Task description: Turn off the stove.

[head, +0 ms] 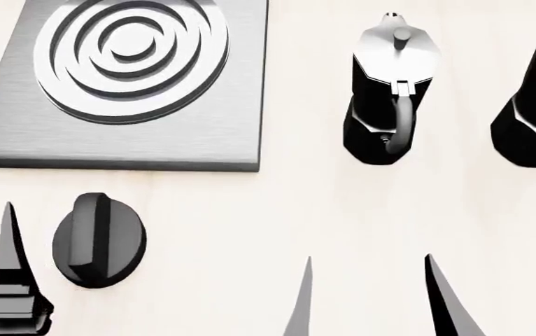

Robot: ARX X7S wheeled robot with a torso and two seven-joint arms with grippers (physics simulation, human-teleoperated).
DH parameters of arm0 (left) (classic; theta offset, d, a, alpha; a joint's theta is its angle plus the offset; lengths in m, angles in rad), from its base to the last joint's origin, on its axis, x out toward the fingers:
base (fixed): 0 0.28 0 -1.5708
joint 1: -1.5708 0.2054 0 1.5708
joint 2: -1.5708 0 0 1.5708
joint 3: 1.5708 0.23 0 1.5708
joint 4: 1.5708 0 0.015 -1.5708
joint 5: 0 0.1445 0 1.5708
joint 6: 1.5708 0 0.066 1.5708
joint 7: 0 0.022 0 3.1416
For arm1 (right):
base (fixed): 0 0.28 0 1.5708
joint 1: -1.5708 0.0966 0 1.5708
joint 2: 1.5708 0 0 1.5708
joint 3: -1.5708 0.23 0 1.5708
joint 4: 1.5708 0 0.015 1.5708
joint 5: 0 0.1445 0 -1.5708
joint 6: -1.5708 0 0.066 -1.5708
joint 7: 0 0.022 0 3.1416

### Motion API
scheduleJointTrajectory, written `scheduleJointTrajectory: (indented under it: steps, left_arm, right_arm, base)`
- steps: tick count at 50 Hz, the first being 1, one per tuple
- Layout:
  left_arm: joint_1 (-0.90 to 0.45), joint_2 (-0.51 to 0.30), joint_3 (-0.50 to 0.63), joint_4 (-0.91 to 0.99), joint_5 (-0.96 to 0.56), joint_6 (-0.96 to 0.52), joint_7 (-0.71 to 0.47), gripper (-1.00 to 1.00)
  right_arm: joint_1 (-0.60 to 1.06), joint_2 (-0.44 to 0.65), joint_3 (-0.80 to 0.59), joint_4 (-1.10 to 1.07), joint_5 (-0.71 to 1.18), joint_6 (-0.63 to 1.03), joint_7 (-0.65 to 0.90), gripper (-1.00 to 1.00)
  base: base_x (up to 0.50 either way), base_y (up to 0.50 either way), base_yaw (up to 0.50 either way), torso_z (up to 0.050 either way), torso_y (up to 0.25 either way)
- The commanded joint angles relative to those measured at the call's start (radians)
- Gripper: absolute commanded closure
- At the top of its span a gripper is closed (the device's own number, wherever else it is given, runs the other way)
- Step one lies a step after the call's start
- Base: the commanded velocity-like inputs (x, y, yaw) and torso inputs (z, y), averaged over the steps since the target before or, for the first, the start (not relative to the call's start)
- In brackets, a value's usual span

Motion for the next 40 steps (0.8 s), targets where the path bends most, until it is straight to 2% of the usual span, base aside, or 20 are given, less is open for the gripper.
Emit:
scheduleJointTrajectory:
  steps: [1,19,40]
  left_arm:
    - [-0.018,-0.007,0.006,0.077,-0.035,0.008,0.052,-1.00]
    - [-0.110,-0.012,-0.010,0.181,-0.100,-0.079,0.066,-1.00]
    - [-0.186,-0.016,-0.034,0.273,-0.152,-0.147,0.048,-1.00]
  right_arm:
    - [0.046,-0.008,0.008,-0.003,0.017,0.022,0.006,-1.00]
    - [0.187,-0.013,0.029,-0.088,0.069,0.182,0.048,-1.00]
    - [0.295,-0.012,0.038,-0.155,0.123,0.294,0.083,-1.00]
  base:
    - [0.00,0.00,0.00,0.000,0.000]
    - [0.00,0.00,0.00,0.000,0.000]
    - [0.00,0.00,0.00,0.000,0.000]
